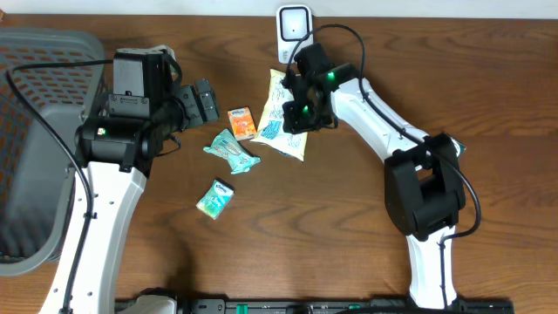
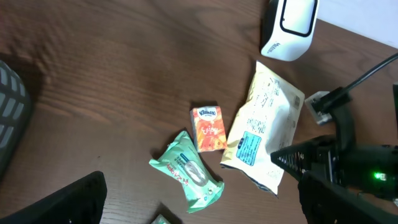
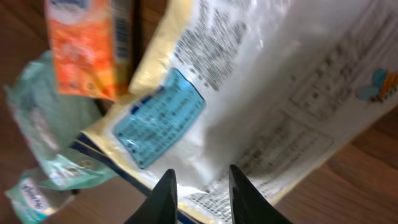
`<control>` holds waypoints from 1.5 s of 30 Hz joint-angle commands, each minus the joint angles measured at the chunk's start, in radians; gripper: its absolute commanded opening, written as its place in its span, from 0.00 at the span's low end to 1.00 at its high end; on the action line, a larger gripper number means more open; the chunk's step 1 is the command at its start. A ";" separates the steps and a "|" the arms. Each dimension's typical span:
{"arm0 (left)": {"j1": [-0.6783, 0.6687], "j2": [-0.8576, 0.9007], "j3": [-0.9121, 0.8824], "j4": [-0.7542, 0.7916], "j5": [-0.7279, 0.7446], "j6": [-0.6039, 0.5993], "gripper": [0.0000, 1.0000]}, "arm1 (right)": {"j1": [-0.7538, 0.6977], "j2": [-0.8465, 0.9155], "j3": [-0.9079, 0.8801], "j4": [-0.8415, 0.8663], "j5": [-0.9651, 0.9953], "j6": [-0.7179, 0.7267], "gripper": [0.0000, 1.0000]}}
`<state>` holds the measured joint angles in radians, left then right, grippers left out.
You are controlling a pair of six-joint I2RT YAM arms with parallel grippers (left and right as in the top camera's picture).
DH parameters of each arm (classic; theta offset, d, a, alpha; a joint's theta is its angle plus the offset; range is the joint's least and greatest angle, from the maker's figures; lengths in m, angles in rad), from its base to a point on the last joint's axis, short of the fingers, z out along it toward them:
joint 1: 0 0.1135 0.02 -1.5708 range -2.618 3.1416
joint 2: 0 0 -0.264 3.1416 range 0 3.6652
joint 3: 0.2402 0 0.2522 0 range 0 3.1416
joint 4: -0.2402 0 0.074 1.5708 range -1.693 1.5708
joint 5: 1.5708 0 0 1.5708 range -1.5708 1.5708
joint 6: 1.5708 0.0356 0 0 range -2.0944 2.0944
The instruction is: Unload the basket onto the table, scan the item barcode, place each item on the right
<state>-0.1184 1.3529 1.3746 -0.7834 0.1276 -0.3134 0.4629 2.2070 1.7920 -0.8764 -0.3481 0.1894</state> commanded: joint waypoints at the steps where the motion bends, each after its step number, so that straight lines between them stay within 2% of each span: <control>1: 0.005 -0.001 0.004 -0.002 -0.009 0.006 0.98 | 0.010 -0.042 0.048 0.023 -0.026 0.059 0.17; 5: 0.005 -0.001 0.004 -0.002 -0.009 0.006 0.98 | 0.039 0.001 0.027 0.116 0.024 0.166 0.16; 11: 0.005 -0.001 0.004 -0.002 -0.009 0.006 0.98 | 0.110 0.089 0.026 0.137 0.032 0.191 0.18; 17: 0.005 -0.001 0.004 -0.001 -0.010 0.006 0.98 | 0.119 0.093 0.026 0.002 0.137 0.187 0.15; 21: 0.005 -0.001 0.004 -0.002 -0.009 0.006 0.98 | 0.059 0.060 0.027 -0.159 0.198 0.137 0.13; 25: 0.005 -0.001 0.004 -0.002 -0.009 0.006 0.98 | -0.019 0.012 0.027 -0.301 0.269 0.052 0.17; 29: 0.005 -0.001 0.004 -0.002 -0.009 0.006 0.98 | -0.090 -0.058 0.027 -0.351 0.297 0.000 0.24; 32: 0.005 -0.001 0.004 -0.002 -0.009 0.006 0.98 | -0.140 -0.135 0.027 -0.303 0.271 -0.012 0.32; 34: 0.005 -0.001 0.004 -0.002 -0.009 0.006 0.97 | -0.156 -0.179 0.027 -0.244 0.171 -0.038 0.40; 36: 0.005 -0.001 0.004 -0.002 -0.009 0.006 0.98 | -0.145 -0.199 0.027 -0.145 0.060 -0.040 0.42; 41: 0.005 -0.001 0.004 -0.002 -0.009 0.006 0.98 | -0.054 -0.132 0.026 0.045 0.048 0.160 0.27; 43: 0.005 -0.001 0.004 -0.002 -0.009 0.006 0.98 | -0.008 -0.077 0.027 0.107 0.099 0.263 0.26; 45: 0.005 -0.001 0.004 -0.002 -0.009 0.006 0.98 | 0.020 -0.040 0.027 0.142 0.111 0.304 0.26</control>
<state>-0.1184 1.3529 1.3746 -0.7841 0.1276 -0.3134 0.4370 2.0930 1.8187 -0.7635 -0.2607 0.3550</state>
